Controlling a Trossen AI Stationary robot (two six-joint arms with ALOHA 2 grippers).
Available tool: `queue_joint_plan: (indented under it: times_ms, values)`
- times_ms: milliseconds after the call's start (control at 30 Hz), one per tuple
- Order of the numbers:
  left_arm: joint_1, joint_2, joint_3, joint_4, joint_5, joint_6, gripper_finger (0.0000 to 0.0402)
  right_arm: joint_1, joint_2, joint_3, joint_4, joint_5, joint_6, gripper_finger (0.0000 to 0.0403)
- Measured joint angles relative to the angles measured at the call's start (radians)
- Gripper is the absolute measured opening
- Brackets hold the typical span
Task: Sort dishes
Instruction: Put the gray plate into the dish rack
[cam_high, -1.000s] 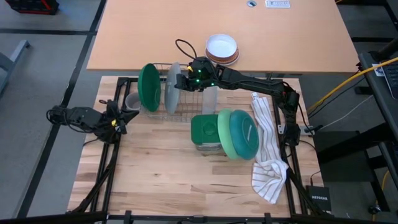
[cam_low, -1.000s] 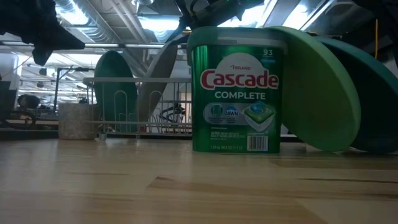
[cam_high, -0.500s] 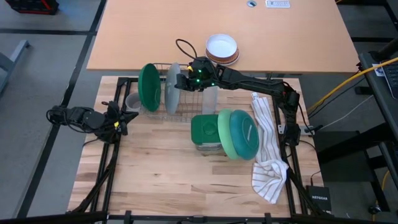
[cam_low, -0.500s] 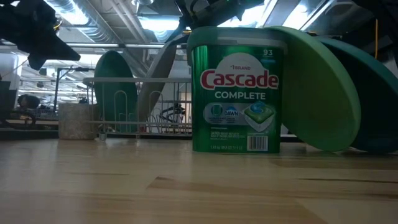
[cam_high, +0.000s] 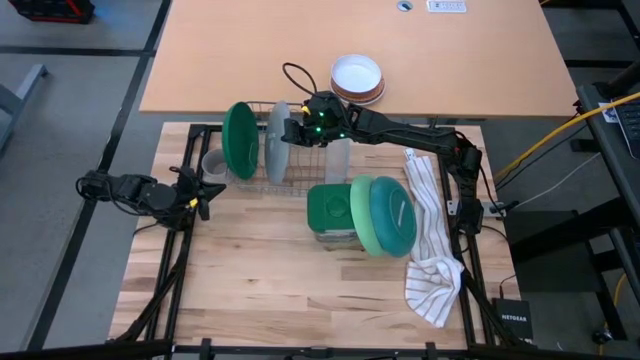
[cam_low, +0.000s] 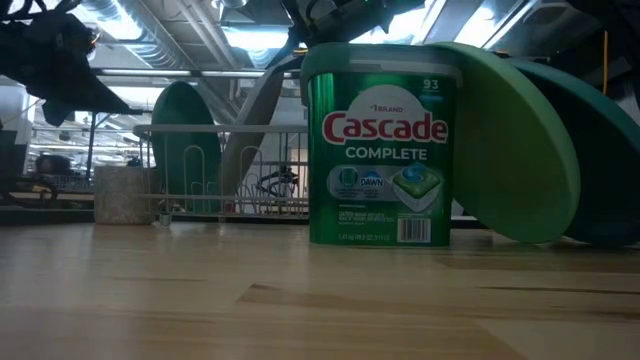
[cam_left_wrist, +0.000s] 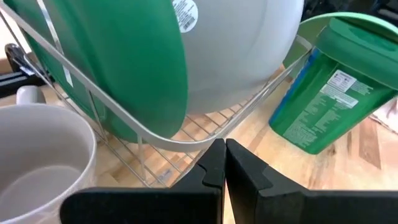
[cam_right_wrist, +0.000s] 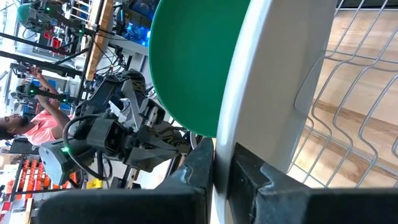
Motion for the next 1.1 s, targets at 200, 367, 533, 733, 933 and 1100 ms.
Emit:
queue_joint_plan:
  times_ms: [200,367,533,733,933,1100]
  values:
    - [0.000,0.000,0.000,0.001,0.000,0.068,0.0001,0.000,0.000,0.000,0.000,0.000,0.000,0.0034]
    - [0.000,0.000,0.000,0.001,0.000,0.091,0.0001,0.000,0.000,0.000,0.000,0.000,0.000,0.0034]
    - [0.000,0.000,0.000,0.001,0.000,0.091,0.0001,0.000,0.000,0.000,-0.001,0.000,0.000,0.0034]
    - [0.000,0.000,0.000,0.002,0.000,0.091,0.0001,0.007,0.000,0.000,0.002,0.056,0.000,0.0037]
    - [0.000,0.000,0.000,0.002,0.000,0.091,0.0001,0.041,0.000,0.000,0.027,0.193,-0.071,0.0073]
    - [0.000,0.000,0.000,0.002,0.000,0.091,0.0001,0.069,0.000,0.000,0.077,0.278,-0.133,0.0135]
